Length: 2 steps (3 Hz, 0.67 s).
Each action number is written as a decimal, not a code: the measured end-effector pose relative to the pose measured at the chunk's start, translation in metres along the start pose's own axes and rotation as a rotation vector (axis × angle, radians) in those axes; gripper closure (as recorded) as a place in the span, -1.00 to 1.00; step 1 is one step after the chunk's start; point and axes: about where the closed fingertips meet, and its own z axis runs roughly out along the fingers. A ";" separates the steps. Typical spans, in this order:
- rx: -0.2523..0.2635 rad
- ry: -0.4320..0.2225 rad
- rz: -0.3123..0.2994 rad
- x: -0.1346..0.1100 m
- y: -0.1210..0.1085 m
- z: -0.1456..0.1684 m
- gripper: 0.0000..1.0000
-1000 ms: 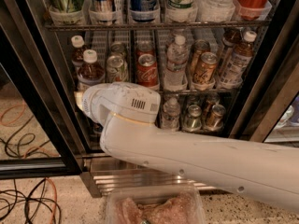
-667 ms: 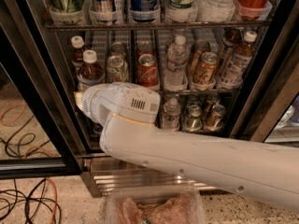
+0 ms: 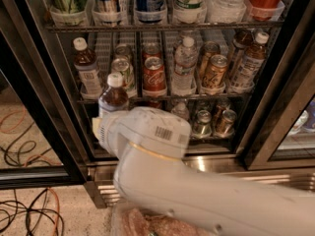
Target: Pick blue water bottle from middle shelf of fridge
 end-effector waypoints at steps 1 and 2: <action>0.017 0.040 0.110 0.027 -0.012 -0.021 1.00; 0.025 0.041 0.120 0.030 -0.017 -0.022 1.00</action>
Offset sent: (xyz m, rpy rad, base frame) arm -0.0214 -0.0148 -0.0111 0.0469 0.0649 -0.0489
